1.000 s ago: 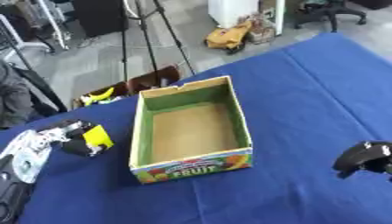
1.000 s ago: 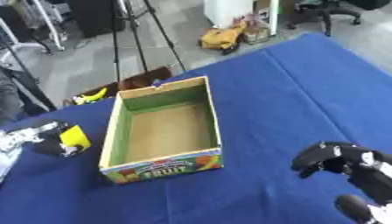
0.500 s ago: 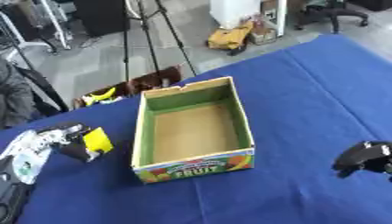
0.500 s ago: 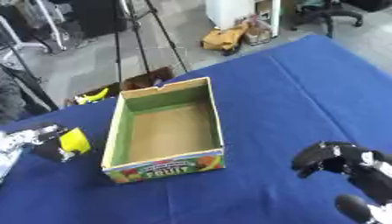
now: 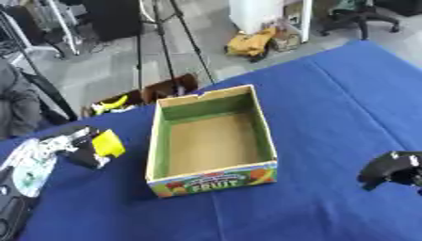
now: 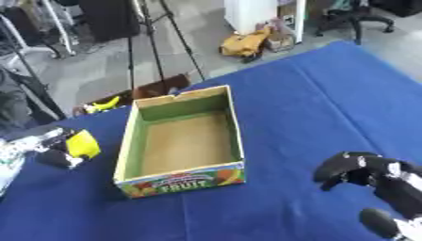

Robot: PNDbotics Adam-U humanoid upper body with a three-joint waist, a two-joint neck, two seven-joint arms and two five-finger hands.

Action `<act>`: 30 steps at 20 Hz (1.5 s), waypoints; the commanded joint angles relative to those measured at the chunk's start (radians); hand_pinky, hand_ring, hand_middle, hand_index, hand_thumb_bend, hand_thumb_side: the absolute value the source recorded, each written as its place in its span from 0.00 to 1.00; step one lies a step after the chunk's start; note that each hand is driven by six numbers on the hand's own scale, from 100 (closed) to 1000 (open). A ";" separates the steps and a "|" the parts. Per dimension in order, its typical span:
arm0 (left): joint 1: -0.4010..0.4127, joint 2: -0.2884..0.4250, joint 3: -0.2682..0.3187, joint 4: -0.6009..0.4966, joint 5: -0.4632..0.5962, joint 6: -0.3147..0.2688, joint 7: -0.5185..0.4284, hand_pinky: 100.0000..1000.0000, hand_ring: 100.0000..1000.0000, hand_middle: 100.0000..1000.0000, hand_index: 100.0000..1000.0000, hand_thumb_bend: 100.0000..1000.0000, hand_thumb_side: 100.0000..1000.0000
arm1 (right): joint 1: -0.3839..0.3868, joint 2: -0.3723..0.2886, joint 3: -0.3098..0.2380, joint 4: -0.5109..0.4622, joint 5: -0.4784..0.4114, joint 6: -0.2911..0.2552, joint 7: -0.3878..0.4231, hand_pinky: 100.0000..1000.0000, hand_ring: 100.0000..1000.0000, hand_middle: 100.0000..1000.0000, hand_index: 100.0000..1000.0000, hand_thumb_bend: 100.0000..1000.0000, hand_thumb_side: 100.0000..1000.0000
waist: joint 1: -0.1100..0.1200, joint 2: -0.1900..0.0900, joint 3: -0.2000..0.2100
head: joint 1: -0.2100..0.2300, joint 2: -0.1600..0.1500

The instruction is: Pick up objects on the table and place them in the box.

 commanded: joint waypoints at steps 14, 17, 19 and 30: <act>-0.120 -0.192 -0.114 -0.113 -0.119 -0.026 -0.008 0.61 0.48 0.48 0.65 0.00 0.15 | -0.026 -0.009 0.006 -0.013 -0.026 0.000 0.007 0.66 0.73 0.70 0.75 0.38 0.55 | -0.029 -0.023 -0.033 | 0.023 -0.021; -0.120 -0.241 -0.123 -0.059 -0.166 -0.032 0.022 0.61 0.49 0.48 0.66 0.00 0.14 | -0.034 -0.007 0.010 -0.014 -0.029 0.003 0.011 0.66 0.73 0.70 0.75 0.38 0.55 | -0.025 -0.021 -0.043 | 0.029 -0.022; -0.117 -0.260 -0.131 -0.037 -0.199 -0.035 0.042 0.61 0.49 0.49 0.66 0.00 0.15 | -0.039 -0.006 0.012 -0.014 -0.030 0.006 0.014 0.65 0.73 0.70 0.75 0.39 0.55 | -0.021 -0.019 -0.049 | 0.032 -0.023; -0.099 -0.261 -0.127 -0.085 -0.380 -0.033 0.212 0.81 0.75 0.76 0.89 1.00 0.77 | -0.037 -0.003 0.010 -0.013 -0.032 0.014 0.013 0.65 0.73 0.70 0.75 0.39 0.54 | -0.022 -0.022 -0.039 | 0.032 -0.017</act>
